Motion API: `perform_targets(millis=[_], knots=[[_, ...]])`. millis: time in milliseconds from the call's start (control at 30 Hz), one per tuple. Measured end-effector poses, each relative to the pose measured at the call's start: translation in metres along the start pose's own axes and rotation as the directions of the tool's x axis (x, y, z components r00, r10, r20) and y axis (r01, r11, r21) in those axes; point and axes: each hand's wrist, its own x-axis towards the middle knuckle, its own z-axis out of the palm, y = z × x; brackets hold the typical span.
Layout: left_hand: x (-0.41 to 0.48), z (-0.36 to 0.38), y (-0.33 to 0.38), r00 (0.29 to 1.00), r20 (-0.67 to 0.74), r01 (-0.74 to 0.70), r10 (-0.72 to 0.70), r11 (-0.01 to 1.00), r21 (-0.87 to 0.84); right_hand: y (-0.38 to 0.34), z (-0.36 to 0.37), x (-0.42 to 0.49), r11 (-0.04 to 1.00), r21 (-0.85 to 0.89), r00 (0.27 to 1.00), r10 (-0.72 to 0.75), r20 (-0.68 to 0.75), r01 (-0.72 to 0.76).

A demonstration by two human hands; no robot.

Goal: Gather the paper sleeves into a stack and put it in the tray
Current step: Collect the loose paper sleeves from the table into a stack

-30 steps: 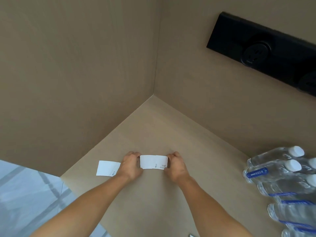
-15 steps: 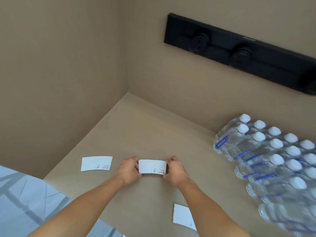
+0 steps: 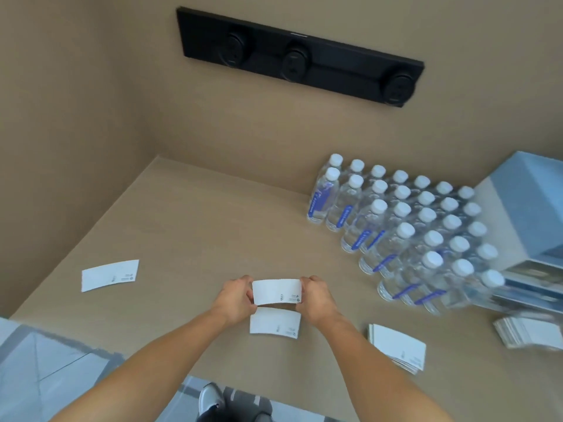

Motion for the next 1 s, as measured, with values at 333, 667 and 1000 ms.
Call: perform_targets(millis=[333,667,1000], knots=[[-0.029,0.015,0.025,0.998,-0.063,-0.026,0.029,0.998,0.05,0.015,-0.014,-0.039,1.0,0.005,0.998,-0.02,-0.065,0.021],[-0.049,0.021,0.009,0.999,-0.049,0.029,-0.022,0.989,0.145,0.013,0.005,-0.047,0.998,-0.02,0.998,-0.06,0.003,0.06],[-0.052,0.037,-0.004,0.999,0.001,0.037,-0.038,0.97,0.24,0.011,0.027,-0.045,0.995,-0.086,0.994,-0.049,0.101,0.058]])
